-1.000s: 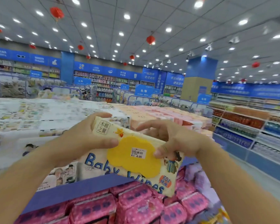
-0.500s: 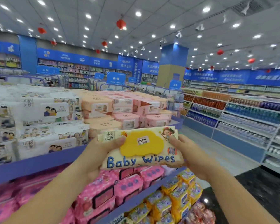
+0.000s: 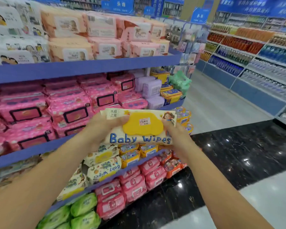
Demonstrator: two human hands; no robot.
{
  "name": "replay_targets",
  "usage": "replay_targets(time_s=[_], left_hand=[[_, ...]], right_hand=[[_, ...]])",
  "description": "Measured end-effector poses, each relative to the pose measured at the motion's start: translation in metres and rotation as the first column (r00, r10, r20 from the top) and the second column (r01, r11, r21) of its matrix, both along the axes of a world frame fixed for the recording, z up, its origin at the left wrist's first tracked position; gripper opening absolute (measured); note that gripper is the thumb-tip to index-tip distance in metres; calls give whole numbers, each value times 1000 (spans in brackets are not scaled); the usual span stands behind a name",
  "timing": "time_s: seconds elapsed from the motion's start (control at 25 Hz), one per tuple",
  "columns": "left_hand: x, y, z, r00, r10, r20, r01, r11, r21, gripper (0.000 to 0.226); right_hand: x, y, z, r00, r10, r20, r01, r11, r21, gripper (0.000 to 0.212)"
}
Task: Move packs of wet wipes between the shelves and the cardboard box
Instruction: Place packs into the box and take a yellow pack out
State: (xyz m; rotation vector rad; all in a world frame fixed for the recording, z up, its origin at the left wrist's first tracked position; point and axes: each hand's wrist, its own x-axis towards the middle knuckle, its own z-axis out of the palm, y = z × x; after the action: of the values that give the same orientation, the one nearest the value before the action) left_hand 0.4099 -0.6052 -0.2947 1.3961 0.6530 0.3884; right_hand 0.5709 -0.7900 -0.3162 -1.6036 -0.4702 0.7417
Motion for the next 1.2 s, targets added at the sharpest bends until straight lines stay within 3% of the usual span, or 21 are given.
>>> replay_targets(time_s=[0.04,0.12,0.2,0.28,0.36,0.4,0.48,0.6,0.68,0.76,0.8,0.84,0.92,1.0,1.08,1.2], left_hand=[[-1,-5,-11,1000,0,-25,0,1000,-12,31],[-5,-20,-31,998,-10,-57,7,998,-55,37],[-13,-33,-55,996,3,-93,-12,995,-101,43],[-28,-37,-73,994,47,-94,-58,991,-121,37],[-51,-31,-88,988,84,-132,-105,982,-158,52],[-66,-26,-96,983,116,-142,-139,977,-162,54],[-101,-23,-102,965,200,-172,-228,961,-160,36],[-150,-30,-111,919,326,-222,-362,920,-149,28],[-187,-47,-119,898,370,-236,-412,897,-160,58],[-216,-76,-126,852,447,-274,-499,852,-161,93],[-226,-93,-128,828,490,-272,-541,826,-160,94],[-234,-114,-126,812,518,-268,-568,806,-164,83],[-245,-156,-131,783,567,-257,-613,773,-163,48],[-250,-202,-136,742,613,-270,-665,724,-182,33],[-254,-242,-146,721,638,-271,-690,696,-199,41],[-254,-280,-160,671,695,-259,-739,653,-162,71]], right_hand=[[3,-7,-12,1000,-2,-22,2,1000,-23,69],[3,-20,-34,998,5,-64,-7,1000,-29,75],[-2,-28,-52,997,16,-82,-21,998,-61,60],[-10,-28,-76,994,50,-98,-58,995,-83,58],[-29,-17,-89,988,97,-123,-110,989,-102,58],[-41,-7,-95,983,119,-140,-133,987,-91,46],[-66,9,-104,969,158,-190,-178,979,-96,29],[-97,28,-120,932,296,-209,-325,937,-126,43],[-118,31,-130,900,384,-207,-414,902,-124,48],[-138,21,-137,848,487,-210,-516,848,-117,84],[-144,15,-139,837,507,-203,-536,834,-127,91],[-150,5,-137,821,525,-224,-559,819,-129,87],[-161,-20,-139,779,579,-242,-615,780,-114,54],[-167,-51,-147,730,627,-271,-671,732,-114,41],[-169,-79,-156,704,643,-301,-699,703,-135,32],[-158,-107,-169,651,685,-328,-744,661,-97,27]])
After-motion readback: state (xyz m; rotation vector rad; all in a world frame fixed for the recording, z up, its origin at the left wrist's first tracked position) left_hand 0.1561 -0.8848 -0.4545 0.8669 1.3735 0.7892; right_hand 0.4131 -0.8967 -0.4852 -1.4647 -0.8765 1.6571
